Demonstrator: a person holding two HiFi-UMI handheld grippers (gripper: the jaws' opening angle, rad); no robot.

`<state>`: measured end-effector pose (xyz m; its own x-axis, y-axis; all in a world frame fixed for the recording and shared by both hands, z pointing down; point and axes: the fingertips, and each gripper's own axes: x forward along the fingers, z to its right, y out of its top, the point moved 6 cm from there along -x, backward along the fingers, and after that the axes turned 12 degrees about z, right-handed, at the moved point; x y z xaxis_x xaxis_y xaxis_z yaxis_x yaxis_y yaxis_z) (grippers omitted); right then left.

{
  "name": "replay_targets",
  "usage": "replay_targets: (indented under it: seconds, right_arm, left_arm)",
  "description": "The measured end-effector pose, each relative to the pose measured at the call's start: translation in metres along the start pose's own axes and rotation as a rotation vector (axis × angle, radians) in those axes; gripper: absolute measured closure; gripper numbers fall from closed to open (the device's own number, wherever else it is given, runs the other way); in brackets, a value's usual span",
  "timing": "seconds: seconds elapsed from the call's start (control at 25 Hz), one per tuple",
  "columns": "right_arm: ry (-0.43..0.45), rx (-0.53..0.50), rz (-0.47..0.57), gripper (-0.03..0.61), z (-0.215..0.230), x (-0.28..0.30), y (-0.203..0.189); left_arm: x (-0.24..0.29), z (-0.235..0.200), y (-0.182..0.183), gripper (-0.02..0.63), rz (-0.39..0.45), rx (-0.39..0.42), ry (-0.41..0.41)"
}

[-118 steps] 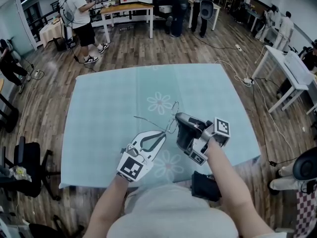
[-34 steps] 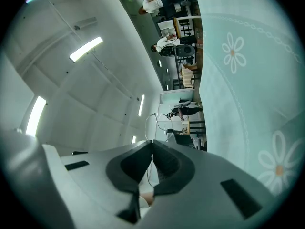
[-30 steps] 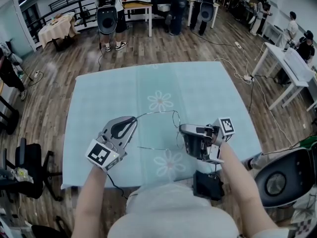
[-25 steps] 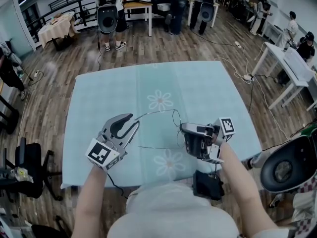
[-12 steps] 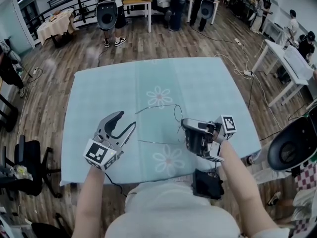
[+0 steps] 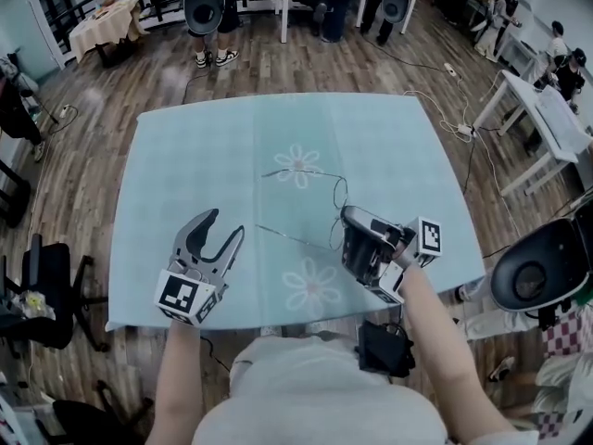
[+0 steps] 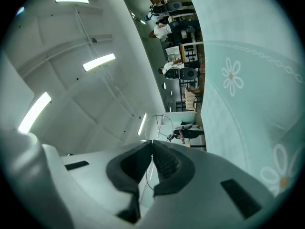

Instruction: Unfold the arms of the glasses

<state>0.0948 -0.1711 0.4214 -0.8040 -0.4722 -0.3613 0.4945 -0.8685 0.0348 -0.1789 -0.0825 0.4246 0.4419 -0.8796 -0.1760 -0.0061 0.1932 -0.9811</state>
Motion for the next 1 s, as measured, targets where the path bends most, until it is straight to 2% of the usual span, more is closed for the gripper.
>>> replay_targets:
  seconds: [0.28, 0.6, 0.76, 1.0]
  right_arm:
    - [-0.085, -0.116, 0.044, 0.568, 0.009, 0.006, -0.004]
    - [-0.152, -0.248, 0.163, 0.568, 0.017, 0.010, -0.008]
    - [-0.200, -0.314, 0.175, 0.568, 0.016, 0.011, -0.011]
    - [-0.226, -0.357, 0.224, 0.568, 0.014, 0.010, -0.012]
  left_arm:
    - [0.007, 0.018, 0.008, 0.394, 0.007, 0.005, 0.007]
    - [0.020, 0.036, 0.026, 0.394, 0.029, 0.023, 0.016]
    - [0.023, 0.044, 0.030, 0.394, 0.027, 0.035, 0.008]
    - [0.025, 0.052, 0.031, 0.394, 0.023, 0.046, 0.010]
